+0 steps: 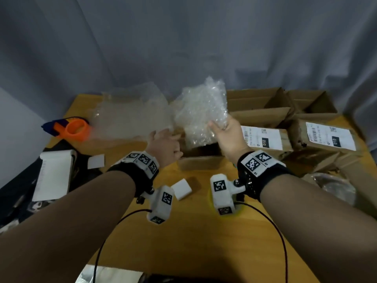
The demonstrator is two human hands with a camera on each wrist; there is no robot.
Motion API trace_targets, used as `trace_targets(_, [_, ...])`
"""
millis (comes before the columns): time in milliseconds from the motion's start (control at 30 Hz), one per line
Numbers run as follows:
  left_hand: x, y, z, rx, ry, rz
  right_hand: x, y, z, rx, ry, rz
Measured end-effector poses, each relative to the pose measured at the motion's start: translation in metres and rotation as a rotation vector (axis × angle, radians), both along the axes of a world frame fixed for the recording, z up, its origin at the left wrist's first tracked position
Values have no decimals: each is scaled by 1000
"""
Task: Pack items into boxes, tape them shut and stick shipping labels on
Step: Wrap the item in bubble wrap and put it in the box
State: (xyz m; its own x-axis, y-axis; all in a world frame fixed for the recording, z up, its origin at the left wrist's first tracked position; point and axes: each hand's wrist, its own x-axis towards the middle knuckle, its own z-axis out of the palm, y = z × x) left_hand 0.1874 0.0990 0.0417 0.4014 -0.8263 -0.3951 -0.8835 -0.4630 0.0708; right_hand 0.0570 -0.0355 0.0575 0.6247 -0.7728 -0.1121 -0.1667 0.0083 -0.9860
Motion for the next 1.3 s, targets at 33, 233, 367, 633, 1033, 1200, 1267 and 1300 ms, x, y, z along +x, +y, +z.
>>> trace_targets(33, [2,0,-4,-7,41,21,1,0,1,-65,-26,-80])
trace_targets(233, [7,8,-17,-9,127,111,-1,9,1,-851,447,634])
trace_targets(367, [15,9,-14,102,66,81,-20,-1,-11,-939,761,887])
trace_targets(633, [19,8,-19,-114,121,-21,-12,4,-32,-1004,1017,731])
trace_targets(1033, [-24,29,-47,116,66,-328,-16,-1,-34,-804,713,635])
trace_targets(1200, [-44,14,-77,262,112,-145,-19,5,-36,-834,623,601])
trace_targets(1267, [-49,12,-83,259,100,-125,-20,8,-37,-857,582,569])
trace_targets(1300, [-50,12,-85,257,96,-115,-20,10,-37,-861,558,546])
